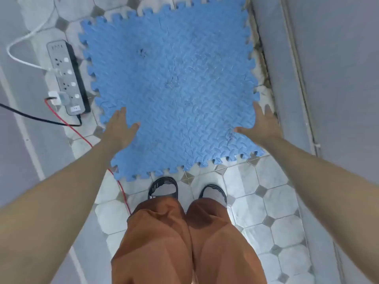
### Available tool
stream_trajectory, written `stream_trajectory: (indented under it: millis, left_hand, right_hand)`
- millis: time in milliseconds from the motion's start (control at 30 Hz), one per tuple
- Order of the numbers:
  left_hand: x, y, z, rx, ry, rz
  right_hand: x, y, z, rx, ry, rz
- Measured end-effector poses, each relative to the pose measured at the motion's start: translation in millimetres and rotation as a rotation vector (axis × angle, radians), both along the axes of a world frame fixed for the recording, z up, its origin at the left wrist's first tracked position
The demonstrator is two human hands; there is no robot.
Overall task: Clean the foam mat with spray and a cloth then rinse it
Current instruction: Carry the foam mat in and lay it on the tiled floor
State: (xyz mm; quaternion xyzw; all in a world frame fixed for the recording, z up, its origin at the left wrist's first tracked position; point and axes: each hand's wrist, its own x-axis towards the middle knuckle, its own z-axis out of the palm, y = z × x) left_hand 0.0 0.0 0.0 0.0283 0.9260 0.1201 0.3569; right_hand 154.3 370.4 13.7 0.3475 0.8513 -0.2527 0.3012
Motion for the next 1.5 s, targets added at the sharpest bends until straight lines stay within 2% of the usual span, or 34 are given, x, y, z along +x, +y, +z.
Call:
stream_trajectory:
  millis: [133,233,400,567,667,800,967,1067,1267,1500]
  left_hand:
    - [22.5,-31.9,-68.4,-0.095,0.024,0.203]
    - [43.6,-58.2,-96.4,-0.211,0.032,0.365]
    - [66.3,-55.0,-102.5,-0.209,0.074,0.532]
    - [49.6,-64.4,-85.7,-0.055,0.011,0.714]
    - [32.7,-70.6,-66.3,-0.053,-0.024,0.775]
    - [23.6,-79.6,-35.6,-0.089,-0.029,0.721]
    - [13.9,-79.2,38.1,-0.013,0.045,0.678]
    - [5.8,-78.2,92.9,-0.032,0.039,0.647]
    - [-10.8,-76.5,195.7,-0.128,0.060,0.452]
    - [-1.4,-77.2,258.9,-0.232,0.020,0.299]
  right_hand:
    - [21.9,7.0,-76.0,0.027,-0.048,-0.118]
    - [43.3,4.5,-112.5,0.032,-0.042,-0.138]
    - [52.6,1.3,-118.7,0.101,0.044,-0.091]
    - [45.3,19.3,-103.7,0.037,0.111,-0.241]
    - [36.0,27.4,-92.2,-0.034,0.134,-0.316]
    - [31.0,21.4,-66.9,-0.054,0.153,-0.397]
    - [43.7,1.9,4.8,-0.019,0.202,-0.381]
    - [51.2,-6.8,61.1,-0.009,0.159,-0.361]
    - [64.7,-17.8,163.1,0.005,0.078,-0.305]
    - [110.5,-33.2,245.9,0.099,-0.058,-0.252]
